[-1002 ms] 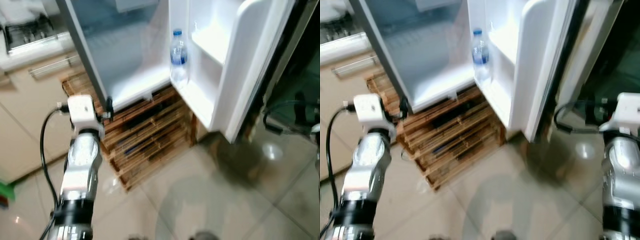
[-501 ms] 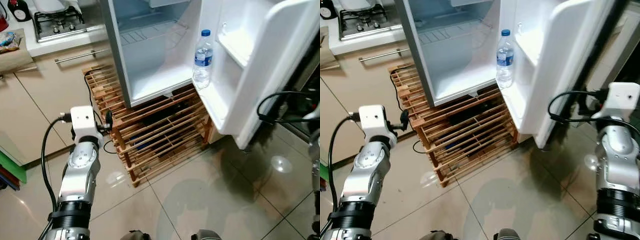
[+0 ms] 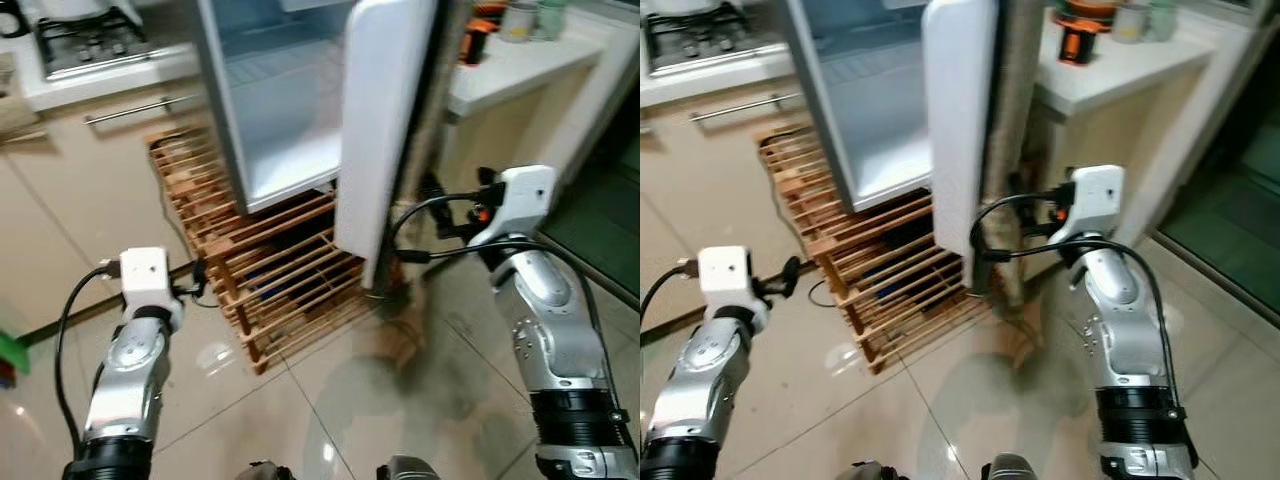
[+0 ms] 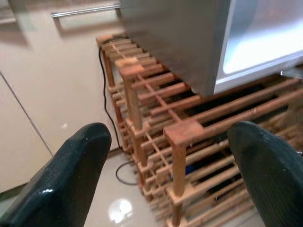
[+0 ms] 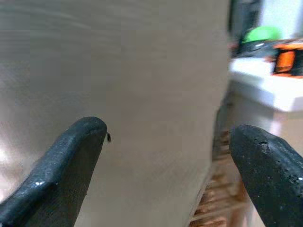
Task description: Restocking fridge
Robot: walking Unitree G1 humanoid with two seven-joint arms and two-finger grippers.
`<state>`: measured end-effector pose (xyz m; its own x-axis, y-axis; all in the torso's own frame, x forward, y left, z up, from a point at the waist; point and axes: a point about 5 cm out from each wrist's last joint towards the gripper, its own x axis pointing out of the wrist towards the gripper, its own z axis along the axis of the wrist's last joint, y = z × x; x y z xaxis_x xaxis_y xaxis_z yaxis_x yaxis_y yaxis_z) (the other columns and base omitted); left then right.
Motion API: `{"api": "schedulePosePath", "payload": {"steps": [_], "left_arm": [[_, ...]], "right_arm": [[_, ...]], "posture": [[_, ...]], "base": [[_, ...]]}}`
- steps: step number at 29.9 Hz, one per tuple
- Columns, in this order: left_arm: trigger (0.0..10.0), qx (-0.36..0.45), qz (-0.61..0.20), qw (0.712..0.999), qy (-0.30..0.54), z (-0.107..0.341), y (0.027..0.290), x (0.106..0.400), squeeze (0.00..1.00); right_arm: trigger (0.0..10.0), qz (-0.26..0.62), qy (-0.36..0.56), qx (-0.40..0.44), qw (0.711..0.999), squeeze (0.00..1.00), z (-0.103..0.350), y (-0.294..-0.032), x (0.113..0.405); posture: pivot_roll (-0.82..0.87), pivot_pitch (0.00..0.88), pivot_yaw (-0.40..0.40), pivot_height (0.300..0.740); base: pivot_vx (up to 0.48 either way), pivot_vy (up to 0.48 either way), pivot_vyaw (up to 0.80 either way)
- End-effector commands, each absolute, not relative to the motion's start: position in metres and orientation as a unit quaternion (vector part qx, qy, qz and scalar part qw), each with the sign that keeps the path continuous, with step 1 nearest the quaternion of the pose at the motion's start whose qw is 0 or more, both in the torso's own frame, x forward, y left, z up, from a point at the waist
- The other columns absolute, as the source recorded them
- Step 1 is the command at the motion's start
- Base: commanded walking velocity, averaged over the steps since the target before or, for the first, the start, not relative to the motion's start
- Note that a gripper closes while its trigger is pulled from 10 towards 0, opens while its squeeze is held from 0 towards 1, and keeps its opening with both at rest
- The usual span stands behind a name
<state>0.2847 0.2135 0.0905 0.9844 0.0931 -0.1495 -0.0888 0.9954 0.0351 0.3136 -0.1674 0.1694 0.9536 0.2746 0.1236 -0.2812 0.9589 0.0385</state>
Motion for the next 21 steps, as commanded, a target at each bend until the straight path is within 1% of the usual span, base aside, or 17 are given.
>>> {"api": "schedulePosePath", "payload": {"steps": [1, 4, 6, 11, 12, 14, 17, 21], "left_arm": [[10.0, 0.016, 0.012, 0.999, 0.04, 0.104, 0.201, 0.291, 0.0], [10.0, 0.019, 0.004, 0.999, 0.029, 0.109, 0.196, 0.295, 0.0], [10.0, 0.032, -0.016, 0.999, -0.001, 0.123, 0.187, 0.302, 0.0], [10.0, 0.037, -0.023, 0.999, -0.029, 0.139, 0.182, 0.311, 0.0], [10.0, 0.026, -0.041, 0.997, -0.058, 0.156, 0.174, 0.32, 0.0], [10.0, 0.021, -0.049, 0.996, -0.066, 0.161, 0.171, 0.323, 0.0], [10.0, 0.02, -0.059, 0.995, -0.074, 0.166, 0.163, 0.328, 0.0], [10.0, 0.018, -0.054, 0.994, -0.088, 0.173, 0.159, 0.333, 0.0]], "right_arm": [[10.0, 0.14, -0.055, 0.033, 0.988, 0.0, 0.166, -0.171, 0.312], [10.0, 0.133, -0.053, 0.03, 0.989, 0.0, 0.164, -0.172, 0.312], [10.0, 0.111, -0.046, 0.02, 0.993, 0.0, 0.16, -0.174, 0.311], [10.0, 0.075, -0.037, 0.009, 0.996, 0.0, 0.152, -0.176, 0.311], [10.0, 0.044, -0.031, -0.003, 0.999, 0.0, 0.141, -0.174, 0.311], [10.0, 0.037, -0.03, -0.007, 0.999, 0.0, 0.138, -0.172, 0.311], [10.0, 0.053, -0.031, -0.02, 0.998, 0.0, 0.136, -0.166, 0.313], [10.0, 0.057, -0.029, -0.019, 0.998, 0.0, 0.134, -0.162, 0.314]], "posture": [[-0.14, 0.0, 0.048, 0.716], [-0.14, 0.0, 0.049, 0.716], [-0.14, 0.0, 0.048, 0.716], [-0.13, 0.0, 0.041, 0.716], [-0.12, 0.0, 0.036, 0.716], [-0.12, 0.0, 0.036, 0.716], [-0.12, 0.0, 0.038, 0.716], [-0.12, 0.0, 0.033, 0.716]], "base": [[0.0, 0.0, 0.0], [0.0, 0.0, 0.0], [0.0, 0.0, 0.0], [0.0, 0.0, 0.0], [0.0, 0.48, 0.0], [0.0, 0.48, 0.0], [0.0, 0.48, 0.0], [0.0, 0.48, -0.7]]}}
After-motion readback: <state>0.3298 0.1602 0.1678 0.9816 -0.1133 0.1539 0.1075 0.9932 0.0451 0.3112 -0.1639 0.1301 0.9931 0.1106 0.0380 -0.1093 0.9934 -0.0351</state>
